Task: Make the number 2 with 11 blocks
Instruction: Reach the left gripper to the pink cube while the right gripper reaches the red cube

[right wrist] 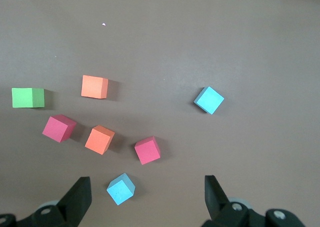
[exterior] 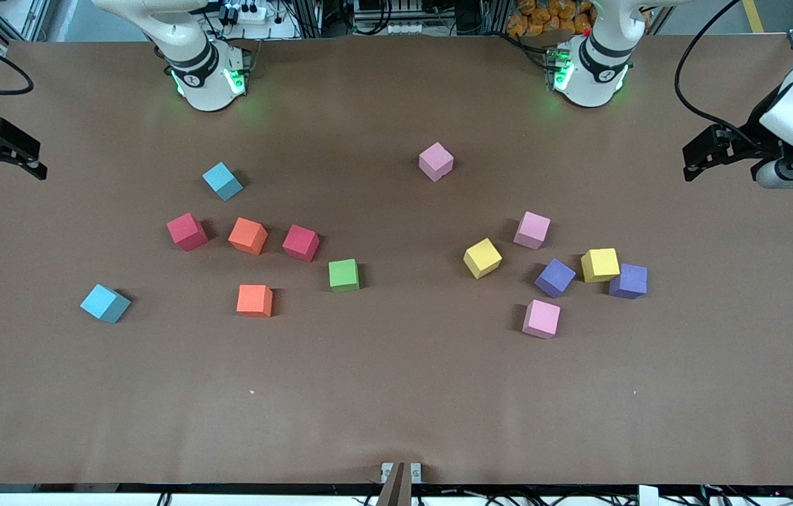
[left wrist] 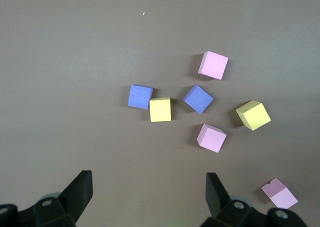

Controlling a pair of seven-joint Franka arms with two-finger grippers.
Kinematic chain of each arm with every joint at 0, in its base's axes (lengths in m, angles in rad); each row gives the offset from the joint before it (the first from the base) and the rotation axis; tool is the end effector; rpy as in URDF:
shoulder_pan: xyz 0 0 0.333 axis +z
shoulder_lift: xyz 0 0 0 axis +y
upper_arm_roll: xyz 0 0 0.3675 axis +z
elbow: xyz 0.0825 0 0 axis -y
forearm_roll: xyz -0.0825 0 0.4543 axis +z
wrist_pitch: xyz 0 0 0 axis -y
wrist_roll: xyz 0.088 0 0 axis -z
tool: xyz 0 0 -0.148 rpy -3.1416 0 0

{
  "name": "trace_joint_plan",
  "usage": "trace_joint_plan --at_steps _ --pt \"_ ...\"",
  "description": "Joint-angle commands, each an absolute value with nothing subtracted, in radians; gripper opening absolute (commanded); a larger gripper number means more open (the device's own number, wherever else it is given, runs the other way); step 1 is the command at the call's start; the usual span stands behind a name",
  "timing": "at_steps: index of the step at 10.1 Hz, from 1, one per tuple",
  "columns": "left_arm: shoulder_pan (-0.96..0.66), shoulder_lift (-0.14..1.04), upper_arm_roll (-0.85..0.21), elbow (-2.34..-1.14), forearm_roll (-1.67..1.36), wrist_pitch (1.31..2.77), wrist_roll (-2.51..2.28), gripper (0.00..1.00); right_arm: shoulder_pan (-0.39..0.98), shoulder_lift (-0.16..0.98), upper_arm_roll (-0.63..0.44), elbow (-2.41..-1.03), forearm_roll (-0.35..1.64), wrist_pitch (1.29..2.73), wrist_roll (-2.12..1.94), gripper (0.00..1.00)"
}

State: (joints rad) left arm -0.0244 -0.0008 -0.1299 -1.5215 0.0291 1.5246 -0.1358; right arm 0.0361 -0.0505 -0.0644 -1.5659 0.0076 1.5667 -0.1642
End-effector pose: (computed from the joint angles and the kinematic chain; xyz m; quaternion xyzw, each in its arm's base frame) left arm 0.6137 -0.0910 0.6581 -0.9999 0.0085 -0.0040 0.0141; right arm 0.6081 -0.0171 0.6684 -0.9973 -0.0680 -0.0260 0.0029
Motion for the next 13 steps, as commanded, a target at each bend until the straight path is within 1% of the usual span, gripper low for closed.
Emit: trace_joint_plan --at_steps 1,4,6,8,11,13 --pt "-0.026 -0.023 -0.127 -1.537 0.035 1.514 -0.114 1.00 0.028 -0.061 -0.054 -1.578 -0.008 1.566 -0.150 1.00" --pt "-0.029 -0.015 -0.127 -1.534 0.034 1.516 -0.120 1.00 0.026 -0.061 -0.054 -1.580 -0.008 1.563 -0.150 1.00" --pt "-0.050 0.006 -0.133 -1.554 0.008 1.531 -0.146 1.00 0.028 -0.054 -0.054 -1.601 -0.008 1.563 -0.150 1.00" --pt "-0.060 0.006 -0.168 -1.635 -0.040 1.603 -0.240 1.00 0.031 -0.034 -0.052 -1.632 -0.008 1.577 -0.150 1.00" --pt "-0.066 0.006 -0.296 -1.759 -0.041 1.725 -0.438 1.00 0.043 -0.017 -0.052 -1.693 -0.006 1.603 -0.150 1.00" --pt "-0.098 0.011 -0.362 -1.882 -0.063 1.862 -0.602 1.00 0.044 -0.015 -0.051 -1.753 -0.006 1.673 -0.150 1.00"
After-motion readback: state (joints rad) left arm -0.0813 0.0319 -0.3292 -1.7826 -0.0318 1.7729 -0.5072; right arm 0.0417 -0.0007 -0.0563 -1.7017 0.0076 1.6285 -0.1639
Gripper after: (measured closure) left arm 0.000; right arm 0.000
